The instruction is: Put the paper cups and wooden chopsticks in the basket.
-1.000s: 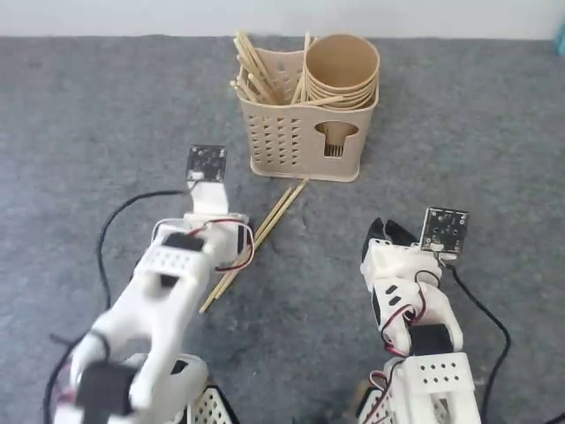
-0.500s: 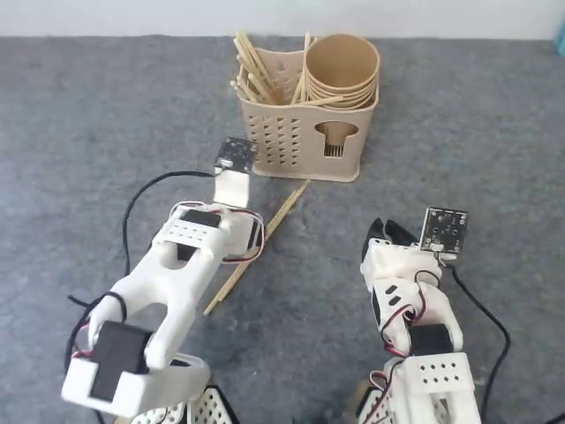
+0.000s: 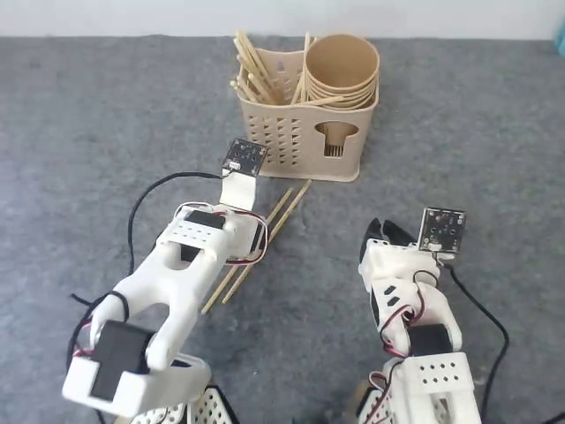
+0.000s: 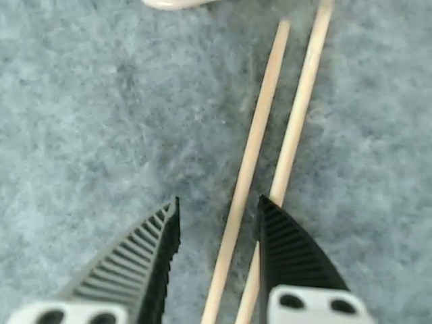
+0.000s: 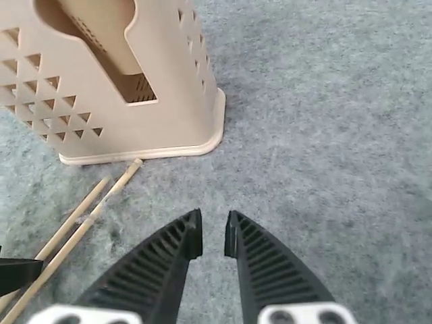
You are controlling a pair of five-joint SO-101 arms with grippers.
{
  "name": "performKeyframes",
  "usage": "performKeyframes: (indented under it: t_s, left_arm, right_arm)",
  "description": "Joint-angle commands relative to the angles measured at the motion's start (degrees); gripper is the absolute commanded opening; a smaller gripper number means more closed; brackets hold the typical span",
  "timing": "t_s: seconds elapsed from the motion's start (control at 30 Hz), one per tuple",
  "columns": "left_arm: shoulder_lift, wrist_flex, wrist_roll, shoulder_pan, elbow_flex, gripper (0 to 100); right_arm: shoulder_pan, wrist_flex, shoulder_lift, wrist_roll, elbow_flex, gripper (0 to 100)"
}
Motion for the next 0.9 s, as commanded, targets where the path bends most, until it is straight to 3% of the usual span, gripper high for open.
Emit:
performKeyframes:
  t_s: [0.0, 0.2, 0.37, 0.53, 0.73, 0.87]
  left_arm:
    - [0.0, 0.4, -0.4, 0.6, -0.9, 17]
    - [4.2, 2.9, -0.1, 0.7, -3.7, 16]
    - [14.2, 11.5, -0.1, 0.7, -13.9, 0]
    - [19.9, 18.6, -0.1, 0.2, -21.3, 1]
    - [13.0, 18.5, -0.2, 0.3, -16.4, 1]
    - [3.0, 13.4, -0.2, 0.7, -7.3, 1]
  right_arm:
    - [-0.4, -1.3, 0.5, 0.3, -0.4, 7.1]
    - [-0.4, -1.3, 0.4, 0.3, -0.4, 6.9]
    - [-0.4, -1.3, 0.4, 0.3, -0.4, 6.9]
    - [-0.2, -1.3, 0.4, 0.3, -0.4, 6.9]
    - [-0.4, -1.0, 0.4, 0.3, -0.3, 6.9]
    - [-0.6, -0.7, 0.4, 0.2, -0.6, 6.9]
